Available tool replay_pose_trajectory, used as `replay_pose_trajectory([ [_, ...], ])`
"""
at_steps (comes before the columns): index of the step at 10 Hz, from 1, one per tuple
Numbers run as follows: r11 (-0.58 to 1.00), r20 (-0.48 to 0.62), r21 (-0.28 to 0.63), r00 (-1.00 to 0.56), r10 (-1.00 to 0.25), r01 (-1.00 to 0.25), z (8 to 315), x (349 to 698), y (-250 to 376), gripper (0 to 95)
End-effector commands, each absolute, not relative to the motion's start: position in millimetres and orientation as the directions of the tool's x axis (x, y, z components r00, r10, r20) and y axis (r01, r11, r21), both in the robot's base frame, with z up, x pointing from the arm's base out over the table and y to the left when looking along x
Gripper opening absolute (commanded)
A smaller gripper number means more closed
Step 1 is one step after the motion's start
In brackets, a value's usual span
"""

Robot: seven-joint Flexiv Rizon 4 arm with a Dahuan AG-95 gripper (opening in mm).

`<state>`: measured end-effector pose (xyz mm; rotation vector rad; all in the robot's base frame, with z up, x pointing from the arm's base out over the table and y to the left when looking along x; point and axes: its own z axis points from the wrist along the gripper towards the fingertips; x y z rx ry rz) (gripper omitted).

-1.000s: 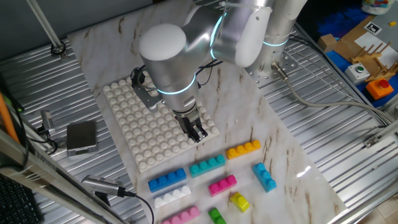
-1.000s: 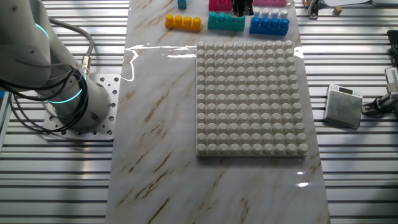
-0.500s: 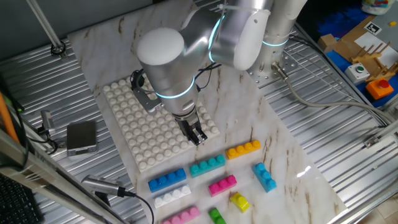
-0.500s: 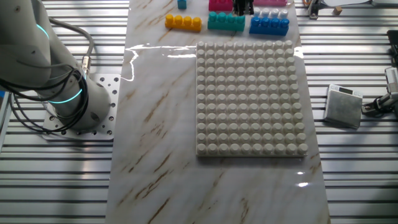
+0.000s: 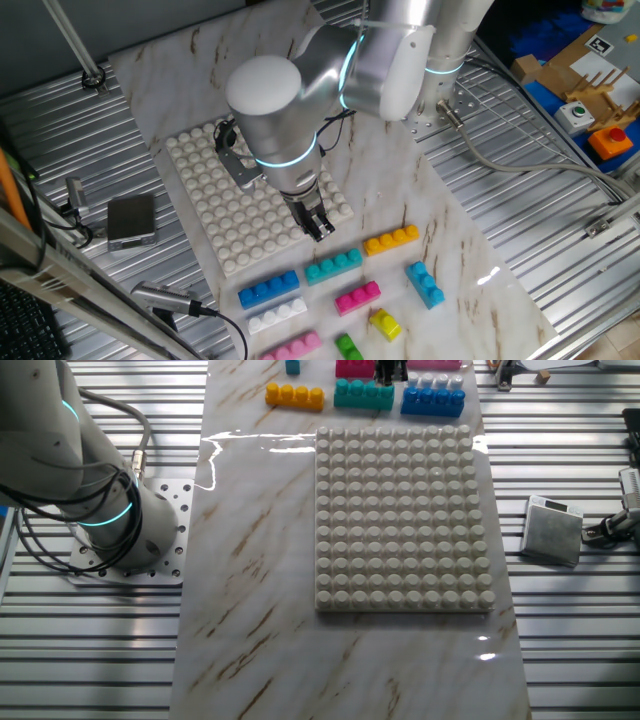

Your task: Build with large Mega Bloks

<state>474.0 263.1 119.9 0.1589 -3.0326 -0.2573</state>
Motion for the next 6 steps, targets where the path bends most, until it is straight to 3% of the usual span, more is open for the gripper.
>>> replay_pose_trajectory([
  [1, 0.982, 0.084, 0.172, -0.992, -0.095, -0.080, 117.3, 479.5, 270.0, 19.0],
  [6, 0.986, 0.086, 0.169, -0.996, -0.029, -0.014, 108.7, 490.3, 289.1, 19.0],
])
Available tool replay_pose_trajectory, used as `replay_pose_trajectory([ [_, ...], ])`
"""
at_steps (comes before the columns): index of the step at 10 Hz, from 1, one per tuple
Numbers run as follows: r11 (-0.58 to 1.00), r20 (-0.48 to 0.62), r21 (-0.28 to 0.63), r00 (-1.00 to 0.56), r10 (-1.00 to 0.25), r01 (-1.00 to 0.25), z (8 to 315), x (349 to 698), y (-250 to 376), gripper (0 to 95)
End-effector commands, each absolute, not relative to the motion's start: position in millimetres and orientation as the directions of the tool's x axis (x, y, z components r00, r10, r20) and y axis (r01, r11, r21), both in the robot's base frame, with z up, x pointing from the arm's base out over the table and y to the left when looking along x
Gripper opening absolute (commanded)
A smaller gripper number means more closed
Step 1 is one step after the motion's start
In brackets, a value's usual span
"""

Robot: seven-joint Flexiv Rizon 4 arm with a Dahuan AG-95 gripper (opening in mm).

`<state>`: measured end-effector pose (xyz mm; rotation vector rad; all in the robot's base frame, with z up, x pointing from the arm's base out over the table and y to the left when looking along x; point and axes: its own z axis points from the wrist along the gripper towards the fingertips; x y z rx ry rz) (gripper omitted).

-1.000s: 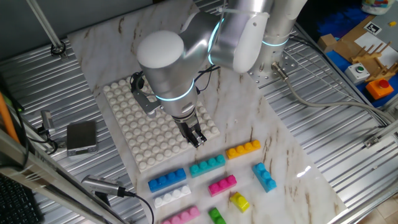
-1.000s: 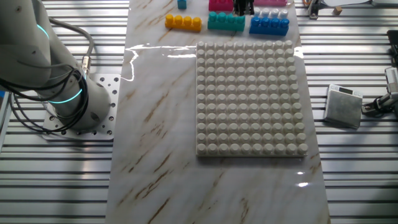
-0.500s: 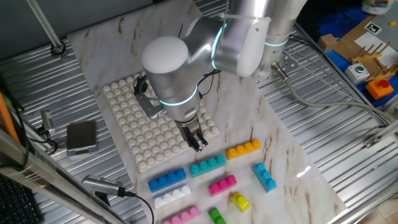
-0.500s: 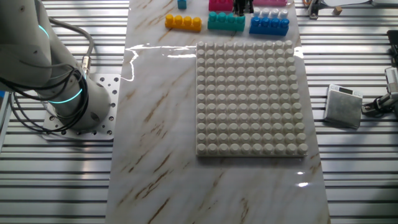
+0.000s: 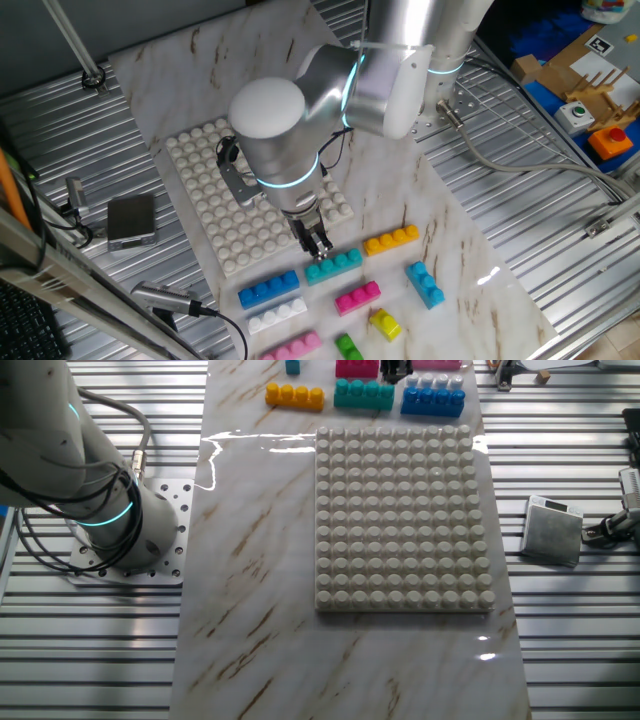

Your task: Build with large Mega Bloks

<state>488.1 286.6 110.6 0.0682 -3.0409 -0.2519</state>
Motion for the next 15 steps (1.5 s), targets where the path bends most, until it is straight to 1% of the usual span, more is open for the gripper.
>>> replay_pose_trajectory([
  [1, 0.986, 0.086, 0.169, -0.996, -0.024, -0.009, 107.7, 491.1, 290.4, 19.0],
  [2, 0.986, 0.083, 0.168, -0.996, -0.021, -0.007, 106.2, 492.3, 292.6, 38.0],
  [7, 0.986, 0.062, 0.163, -0.998, -0.033, -0.022, 96.1, 484.5, 304.8, 38.0],
  [12, 0.986, 0.046, 0.161, -0.998, -0.050, -0.041, 95.2, 483.1, 304.9, 38.0],
  [15, 0.987, 0.048, 0.157, -0.998, -0.030, -0.022, 95.2, 483.1, 304.9, 38.0],
])
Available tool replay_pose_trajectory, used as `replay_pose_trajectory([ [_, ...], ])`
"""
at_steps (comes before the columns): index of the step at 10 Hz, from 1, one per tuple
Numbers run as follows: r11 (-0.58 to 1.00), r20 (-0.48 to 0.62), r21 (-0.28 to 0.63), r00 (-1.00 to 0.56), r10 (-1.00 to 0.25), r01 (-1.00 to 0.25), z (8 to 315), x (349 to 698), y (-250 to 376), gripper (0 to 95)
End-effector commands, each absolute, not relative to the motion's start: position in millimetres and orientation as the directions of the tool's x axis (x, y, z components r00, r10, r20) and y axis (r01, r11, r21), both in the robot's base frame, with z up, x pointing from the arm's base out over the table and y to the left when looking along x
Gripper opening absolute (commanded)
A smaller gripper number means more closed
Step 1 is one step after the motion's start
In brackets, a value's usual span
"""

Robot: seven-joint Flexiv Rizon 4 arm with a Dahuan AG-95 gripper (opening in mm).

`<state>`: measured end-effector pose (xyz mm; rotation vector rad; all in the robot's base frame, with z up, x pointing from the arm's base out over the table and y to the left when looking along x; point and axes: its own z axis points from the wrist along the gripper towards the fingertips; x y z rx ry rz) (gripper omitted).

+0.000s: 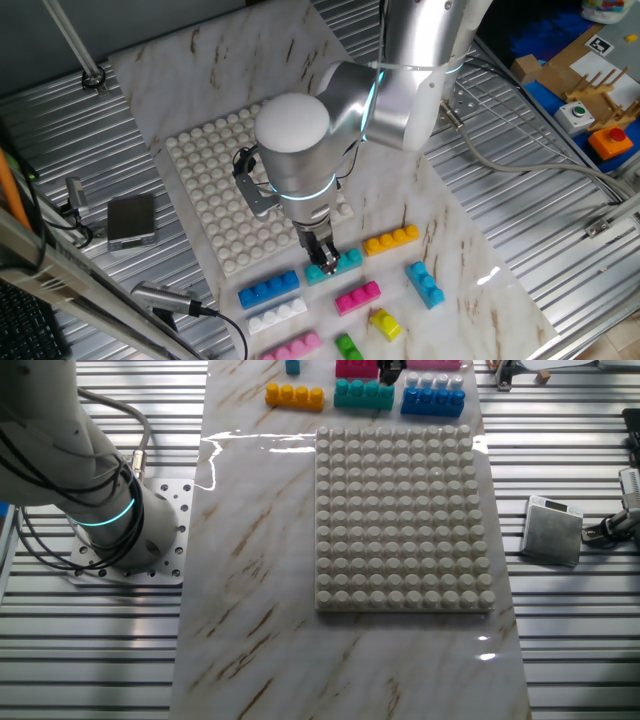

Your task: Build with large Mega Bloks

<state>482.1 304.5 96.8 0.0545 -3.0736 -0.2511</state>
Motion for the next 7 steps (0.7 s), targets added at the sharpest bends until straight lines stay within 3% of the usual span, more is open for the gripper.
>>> replay_pose_trajectory([
  [1, 0.988, 0.050, 0.154, -0.998, -0.029, -0.021, 95.2, 483.1, 304.9, 38.0],
  [3, 0.987, 0.048, 0.156, -0.998, -0.046, -0.038, 95.2, 483.1, 304.9, 38.0],
  [4, 0.987, 0.051, 0.157, -0.997, -0.050, -0.042, 95.2, 483.1, 304.9, 19.0],
  [7, 0.986, 0.066, 0.160, -0.996, -0.065, -0.053, 95.2, 483.1, 304.9, 19.0],
])
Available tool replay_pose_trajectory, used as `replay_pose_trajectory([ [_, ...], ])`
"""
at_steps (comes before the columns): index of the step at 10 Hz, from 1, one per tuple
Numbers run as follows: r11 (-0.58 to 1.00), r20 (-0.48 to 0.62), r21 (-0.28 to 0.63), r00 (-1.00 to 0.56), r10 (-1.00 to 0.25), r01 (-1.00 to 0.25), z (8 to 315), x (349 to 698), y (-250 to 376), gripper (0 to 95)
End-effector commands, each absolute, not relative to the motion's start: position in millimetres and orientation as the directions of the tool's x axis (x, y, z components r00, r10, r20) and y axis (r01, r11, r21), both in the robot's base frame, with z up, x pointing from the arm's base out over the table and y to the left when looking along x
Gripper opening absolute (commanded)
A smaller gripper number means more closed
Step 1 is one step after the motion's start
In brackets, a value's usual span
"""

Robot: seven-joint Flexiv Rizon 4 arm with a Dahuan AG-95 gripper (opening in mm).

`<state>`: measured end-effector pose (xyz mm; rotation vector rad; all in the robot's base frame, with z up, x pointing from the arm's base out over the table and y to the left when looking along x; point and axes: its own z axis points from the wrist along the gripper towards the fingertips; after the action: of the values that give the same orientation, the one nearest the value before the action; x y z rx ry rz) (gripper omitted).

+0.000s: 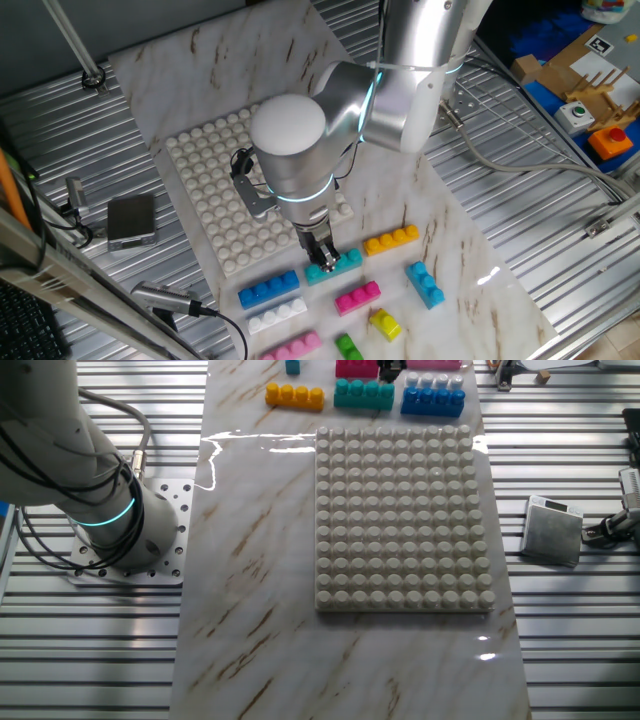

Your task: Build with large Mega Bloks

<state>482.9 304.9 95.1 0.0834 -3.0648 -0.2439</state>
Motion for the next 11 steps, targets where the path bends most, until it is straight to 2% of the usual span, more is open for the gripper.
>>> replay_pose_trajectory([
  [1, 0.986, 0.068, 0.160, -0.995, -0.067, -0.056, 95.2, 483.1, 304.9, 19.0],
  [5, 0.987, 0.072, 0.153, -0.996, -0.054, -0.043, 95.2, 483.1, 304.9, 19.0],
  [6, 0.989, 0.072, 0.147, -0.997, -0.039, -0.028, 96.3, 479.3, 305.9, 38.0],
  [11, 0.993, 0.055, 0.102, -0.997, 0.050, 0.056, 86.1, 482.5, 304.0, 38.0],
])
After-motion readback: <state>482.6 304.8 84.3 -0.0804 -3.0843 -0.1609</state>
